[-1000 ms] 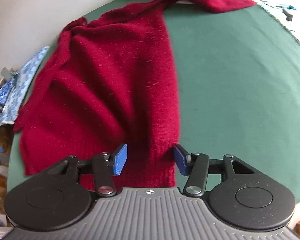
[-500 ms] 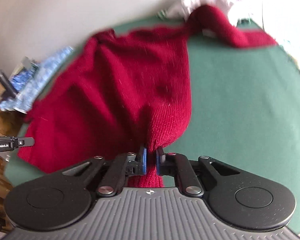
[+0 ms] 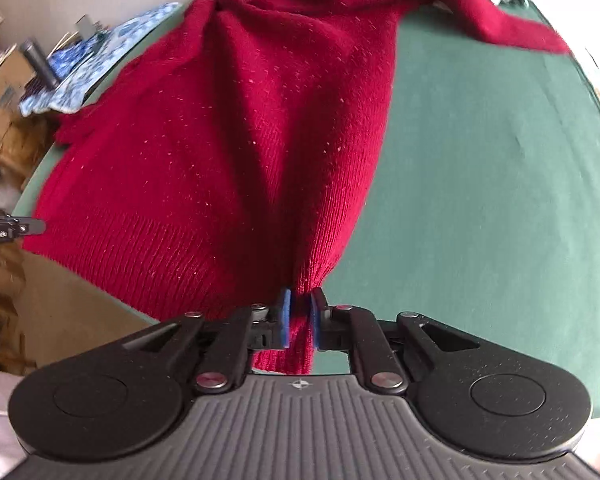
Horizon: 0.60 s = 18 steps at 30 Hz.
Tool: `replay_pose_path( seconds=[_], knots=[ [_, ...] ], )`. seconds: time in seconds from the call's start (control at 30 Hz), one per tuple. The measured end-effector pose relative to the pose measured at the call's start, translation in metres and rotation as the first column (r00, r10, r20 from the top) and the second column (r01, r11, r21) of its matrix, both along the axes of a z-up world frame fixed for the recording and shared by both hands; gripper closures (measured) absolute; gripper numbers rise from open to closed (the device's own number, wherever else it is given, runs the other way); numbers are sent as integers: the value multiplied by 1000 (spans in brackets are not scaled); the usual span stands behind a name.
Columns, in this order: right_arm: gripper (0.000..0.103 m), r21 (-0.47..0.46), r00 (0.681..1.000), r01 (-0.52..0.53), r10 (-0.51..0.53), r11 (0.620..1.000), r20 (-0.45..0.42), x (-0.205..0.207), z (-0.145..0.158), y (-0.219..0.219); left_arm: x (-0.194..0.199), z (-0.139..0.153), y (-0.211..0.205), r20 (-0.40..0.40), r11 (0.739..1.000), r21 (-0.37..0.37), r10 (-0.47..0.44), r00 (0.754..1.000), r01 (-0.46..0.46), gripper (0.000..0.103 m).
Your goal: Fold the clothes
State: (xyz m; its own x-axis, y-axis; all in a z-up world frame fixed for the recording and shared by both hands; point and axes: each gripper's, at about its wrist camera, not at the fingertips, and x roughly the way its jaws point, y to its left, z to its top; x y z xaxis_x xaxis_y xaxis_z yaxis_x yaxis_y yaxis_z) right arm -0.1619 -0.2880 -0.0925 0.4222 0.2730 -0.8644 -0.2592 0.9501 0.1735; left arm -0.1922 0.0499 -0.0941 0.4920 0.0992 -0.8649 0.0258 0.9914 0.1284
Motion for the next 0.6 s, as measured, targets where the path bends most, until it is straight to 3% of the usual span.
replay_pose_path(
  seconds=[0.03, 0.07, 0.17, 0.23, 0.33, 0.43, 0.47, 0.6],
  knots=[
    [86, -15, 999, -6, 6, 1000, 33, 0, 8, -1, -3, 5, 0, 15, 1000, 28, 0, 1000, -1, 86],
    [83, -35, 997, -1, 4, 999, 82, 1, 16, -2, -4, 10, 2, 33, 998, 58, 1, 999, -3, 83],
    [78, -38, 978, -8, 16, 999, 207, 8, 34, -2, 0, 29, -4, 95, 988, 153, -16, 995, 1, 81],
    [78, 6, 976, -30, 28, 1000, 214, 17, 30, 5, 8, 40, -16, 155, 985, 169, -64, 986, 37, 72],
    [79, 14, 985, -41, 38, 999, 168, 34, 10, 22, 26, 51, -38, 235, 977, 186, -151, 960, 108, 48],
    [79, -1, 994, 25, -25, 1000, 105, 43, -8, 25, 59, 39, -66, 246, 951, 253, -242, 939, 179, 48],
    [83, 4, 995, 57, -57, 998, 84, 47, -11, 24, 71, 33, -73, 243, 937, 286, -273, 931, 200, 51],
    [80, 5, 991, 106, -106, 994, 76, 47, -11, 31, 127, 12, -85, 226, 871, 434, -352, 908, 229, 53]
  ],
)
